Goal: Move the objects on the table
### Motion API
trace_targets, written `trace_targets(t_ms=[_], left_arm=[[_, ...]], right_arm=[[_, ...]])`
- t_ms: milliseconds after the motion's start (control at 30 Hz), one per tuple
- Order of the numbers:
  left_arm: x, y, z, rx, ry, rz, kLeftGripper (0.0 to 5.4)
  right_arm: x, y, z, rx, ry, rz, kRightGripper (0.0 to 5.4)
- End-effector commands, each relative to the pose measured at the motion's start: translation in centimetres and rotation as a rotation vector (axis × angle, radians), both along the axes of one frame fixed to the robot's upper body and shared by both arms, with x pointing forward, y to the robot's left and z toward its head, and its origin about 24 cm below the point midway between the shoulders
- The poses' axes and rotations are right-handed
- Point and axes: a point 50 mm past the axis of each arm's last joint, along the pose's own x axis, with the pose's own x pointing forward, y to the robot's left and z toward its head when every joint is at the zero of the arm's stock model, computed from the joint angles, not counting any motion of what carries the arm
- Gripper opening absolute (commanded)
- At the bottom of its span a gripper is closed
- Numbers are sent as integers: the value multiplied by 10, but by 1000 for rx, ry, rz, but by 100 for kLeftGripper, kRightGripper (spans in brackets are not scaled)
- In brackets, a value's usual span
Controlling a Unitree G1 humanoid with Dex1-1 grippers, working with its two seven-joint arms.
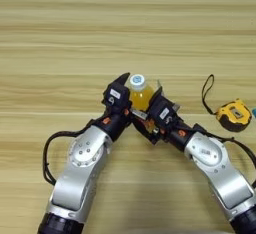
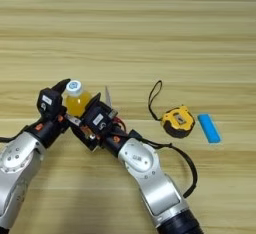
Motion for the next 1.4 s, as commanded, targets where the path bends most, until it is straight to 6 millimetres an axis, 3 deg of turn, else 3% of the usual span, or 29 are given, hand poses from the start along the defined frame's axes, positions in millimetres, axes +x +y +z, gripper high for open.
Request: trace_targets(t_ms=[33, 367, 567, 800, 1000, 1400], left_arm=[[2, 0, 14, -68, -57, 7, 538], [14, 30, 33, -147, -155, 158, 540], [26, 55, 31, -153, -140, 299, 540], [38, 82, 12, -80, -100, 436, 540], [41, 83, 7, -67, -87, 448, 540], [42, 84, 5, -64, -84, 451, 540]], right_arm=[[5, -1, 5, 12, -17, -27, 350], [29, -26, 14, 71, -51, -241, 349], [46, -48, 16, 82, -74, -401, 349], [61, -72, -4, 58, -7, -540, 349], [69, -78, -12, 83, 27, -576, 348], [73, -73, -17, 106, 49, -560, 348]])
